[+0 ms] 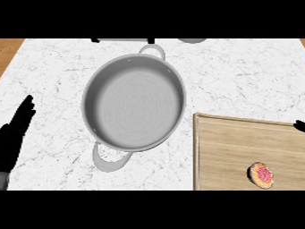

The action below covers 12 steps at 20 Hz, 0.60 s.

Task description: Pick the cupcake from the tray and place it in the pot

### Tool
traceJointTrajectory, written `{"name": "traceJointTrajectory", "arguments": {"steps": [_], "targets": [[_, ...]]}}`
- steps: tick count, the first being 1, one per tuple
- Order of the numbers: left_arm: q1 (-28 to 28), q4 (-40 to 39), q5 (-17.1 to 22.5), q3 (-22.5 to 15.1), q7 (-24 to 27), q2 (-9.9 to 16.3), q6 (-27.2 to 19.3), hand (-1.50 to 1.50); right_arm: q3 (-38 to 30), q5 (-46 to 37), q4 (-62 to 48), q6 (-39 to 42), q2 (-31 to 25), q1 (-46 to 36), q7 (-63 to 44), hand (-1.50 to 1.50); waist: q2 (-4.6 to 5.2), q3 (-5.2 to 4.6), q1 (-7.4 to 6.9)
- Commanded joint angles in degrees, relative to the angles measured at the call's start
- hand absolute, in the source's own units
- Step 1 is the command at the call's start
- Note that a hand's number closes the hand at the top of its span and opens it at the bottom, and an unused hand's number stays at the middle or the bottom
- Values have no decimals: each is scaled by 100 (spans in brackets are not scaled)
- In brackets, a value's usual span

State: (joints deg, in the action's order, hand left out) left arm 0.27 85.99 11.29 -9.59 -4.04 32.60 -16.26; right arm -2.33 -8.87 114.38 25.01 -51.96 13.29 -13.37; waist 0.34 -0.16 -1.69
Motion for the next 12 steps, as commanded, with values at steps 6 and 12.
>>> {"name": "traceJointTrajectory", "arguments": {"steps": [6,12], "targets": [[-507,-585,-185,226,-42,-218,140,0,1316,60,-334,1112,440,-1325,-1680,-150,-11,12,119],[-43,-127,-482,189,-102,-499,93,0,1738,-528,-654,1361,1150,-1943,-2297,-150,-26,16,112]]}}
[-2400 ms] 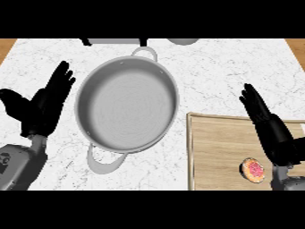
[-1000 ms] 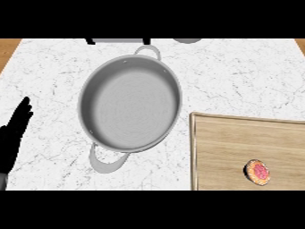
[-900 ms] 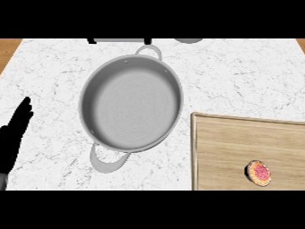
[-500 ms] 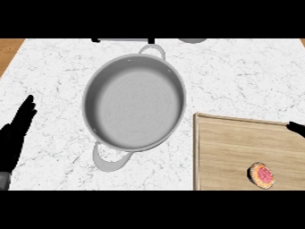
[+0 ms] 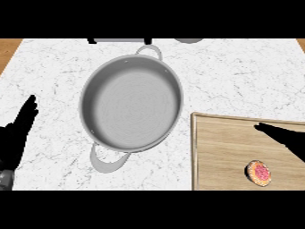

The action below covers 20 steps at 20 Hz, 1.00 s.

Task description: Pick the cupcake from the tray and place it in the pot

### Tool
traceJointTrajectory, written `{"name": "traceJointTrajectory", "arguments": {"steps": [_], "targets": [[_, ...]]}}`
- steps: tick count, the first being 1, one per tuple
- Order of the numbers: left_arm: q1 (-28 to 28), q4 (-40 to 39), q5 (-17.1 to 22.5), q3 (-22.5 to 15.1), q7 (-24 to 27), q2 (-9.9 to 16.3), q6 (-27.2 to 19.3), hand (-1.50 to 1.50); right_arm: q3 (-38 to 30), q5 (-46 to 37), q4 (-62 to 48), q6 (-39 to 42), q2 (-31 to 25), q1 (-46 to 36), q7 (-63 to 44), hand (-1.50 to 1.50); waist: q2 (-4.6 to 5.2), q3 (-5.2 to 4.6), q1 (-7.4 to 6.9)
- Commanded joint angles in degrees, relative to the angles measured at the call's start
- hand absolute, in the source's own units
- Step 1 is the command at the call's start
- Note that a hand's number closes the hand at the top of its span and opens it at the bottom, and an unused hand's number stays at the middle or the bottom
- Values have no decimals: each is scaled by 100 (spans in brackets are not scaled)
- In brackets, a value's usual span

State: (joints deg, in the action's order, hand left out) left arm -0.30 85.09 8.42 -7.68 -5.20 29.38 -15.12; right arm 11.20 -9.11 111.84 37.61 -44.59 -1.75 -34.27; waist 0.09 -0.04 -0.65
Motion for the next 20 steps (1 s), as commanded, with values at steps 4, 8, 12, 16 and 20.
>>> {"name": "traceJointTrajectory", "arguments": {"steps": [4,8,12,16,20], "targets": [[-48,-36,-280,251,-134,-209,132,0,311,-485,-50,523,608,-325,-703,-150,-8,3,56],[-76,304,-217,522,-514,-108,342,0,294,-972,-411,510,741,-228,-263,-150,-12,5,67],[211,292,-390,590,-225,-241,491,0,648,-1493,-933,460,1291,-515,-345,-150,-8,5,32],[342,532,-634,532,-348,-510,453,0,678,-1807,-677,479,1371,-50,-253,-150,-14,5,59],[-59,-217,-552,1004,3,-496,807,0,339,-2013,-944,634,1233,-111,170,-150,-8,4,73]]}}
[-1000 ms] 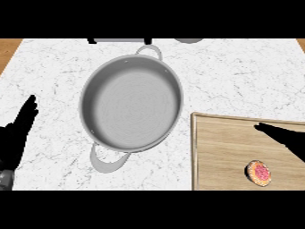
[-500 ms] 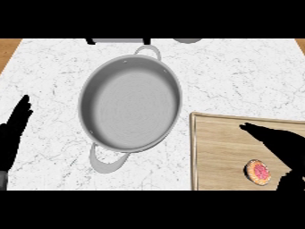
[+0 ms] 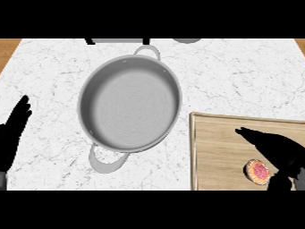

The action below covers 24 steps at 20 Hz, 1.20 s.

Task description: Pick the cupcake from the tray and place it in the pot

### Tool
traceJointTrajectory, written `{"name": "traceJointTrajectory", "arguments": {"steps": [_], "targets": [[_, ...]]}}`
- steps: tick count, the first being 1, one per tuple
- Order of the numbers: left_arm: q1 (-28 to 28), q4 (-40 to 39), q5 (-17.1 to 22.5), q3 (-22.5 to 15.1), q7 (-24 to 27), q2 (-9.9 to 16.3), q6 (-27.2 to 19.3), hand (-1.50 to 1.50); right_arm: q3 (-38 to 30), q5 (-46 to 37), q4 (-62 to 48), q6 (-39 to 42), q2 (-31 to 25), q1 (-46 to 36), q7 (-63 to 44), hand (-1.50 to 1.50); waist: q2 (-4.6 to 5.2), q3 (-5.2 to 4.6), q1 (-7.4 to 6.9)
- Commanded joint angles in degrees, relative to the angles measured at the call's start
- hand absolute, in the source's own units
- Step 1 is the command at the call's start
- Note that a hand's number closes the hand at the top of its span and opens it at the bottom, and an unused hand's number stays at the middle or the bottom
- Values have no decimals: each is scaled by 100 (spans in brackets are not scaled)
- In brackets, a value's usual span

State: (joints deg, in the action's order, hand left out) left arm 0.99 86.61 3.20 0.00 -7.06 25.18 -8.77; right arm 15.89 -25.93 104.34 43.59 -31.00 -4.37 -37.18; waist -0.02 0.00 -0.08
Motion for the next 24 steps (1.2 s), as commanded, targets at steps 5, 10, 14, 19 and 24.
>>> {"name": "traceJointTrajectory", "arguments": {"steps": [5,10,14,19,24], "targets": [[221,466,-311,148,-115,-350,85,0,-78,-897,-985,-201,188,-124,916,-150,2,2,-19],[231,232,-346,478,99,-374,534,0,-285,-1094,-853,40,503,-94,825,-150,-1,-1,-3],[87,578,-586,286,-471,-526,273,0,127,-1411,-919,-121,373,-79,1460,150,-1,2,-4],[56,275,-857,278,-178,-825,218,0,-17,-1587,-647,-121,447,172,1654,150,-3,0,14],[17,145,-794,520,-82,-846,525,0,-251,-1758,-1070,76,712,-183,1742,150,0,0,-1]]}}
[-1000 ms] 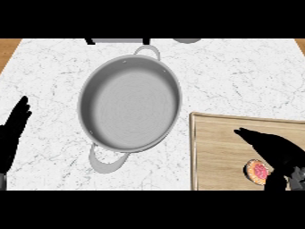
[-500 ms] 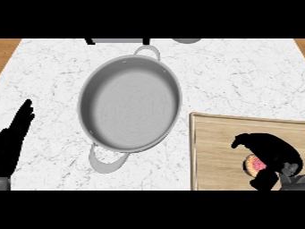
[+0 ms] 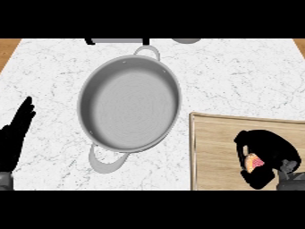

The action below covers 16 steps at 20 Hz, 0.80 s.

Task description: Pick the cupcake from the tray and place it in the pot

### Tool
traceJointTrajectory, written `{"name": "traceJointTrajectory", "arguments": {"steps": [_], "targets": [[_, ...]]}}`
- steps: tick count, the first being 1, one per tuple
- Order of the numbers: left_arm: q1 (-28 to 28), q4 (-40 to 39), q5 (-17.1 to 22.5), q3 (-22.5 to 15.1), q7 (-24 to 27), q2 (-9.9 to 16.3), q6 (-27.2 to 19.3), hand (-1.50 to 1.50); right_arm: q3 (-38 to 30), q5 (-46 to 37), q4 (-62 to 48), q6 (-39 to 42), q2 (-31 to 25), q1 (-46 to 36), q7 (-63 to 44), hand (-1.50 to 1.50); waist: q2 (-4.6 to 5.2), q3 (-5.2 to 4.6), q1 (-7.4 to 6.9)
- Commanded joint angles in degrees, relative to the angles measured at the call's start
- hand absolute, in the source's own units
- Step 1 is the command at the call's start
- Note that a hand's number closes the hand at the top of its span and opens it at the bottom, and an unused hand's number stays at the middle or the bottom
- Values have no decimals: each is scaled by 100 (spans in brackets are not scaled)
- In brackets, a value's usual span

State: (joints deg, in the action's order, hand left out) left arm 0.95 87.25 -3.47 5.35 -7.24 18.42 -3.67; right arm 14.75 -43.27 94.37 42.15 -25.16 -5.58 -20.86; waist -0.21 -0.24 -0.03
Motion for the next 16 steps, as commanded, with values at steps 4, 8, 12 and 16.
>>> {"name": "traceJointTrajectory", "arguments": {"steps": [4,8,12,16], "targets": [[61,-23,-85,-144,43,-131,84,0,1544,-682,479,-299,2167,-367,-1470,150,12,9,-234],[-159,30,-123,-278,-28,-84,194,0,2647,-770,215,-1052,2476,-813,-1935,150,30,11,-586],[-309,-41,-137,-263,-59,-93,167,0,3413,-961,39,-1911,2500,-1447,-2840,150,22,8,-579],[-489,-63,-149,-330,-155,-132,184,0,3941,-1402,163,-2560,2510,-2320,-3640,150,-21,5,-509]]}}
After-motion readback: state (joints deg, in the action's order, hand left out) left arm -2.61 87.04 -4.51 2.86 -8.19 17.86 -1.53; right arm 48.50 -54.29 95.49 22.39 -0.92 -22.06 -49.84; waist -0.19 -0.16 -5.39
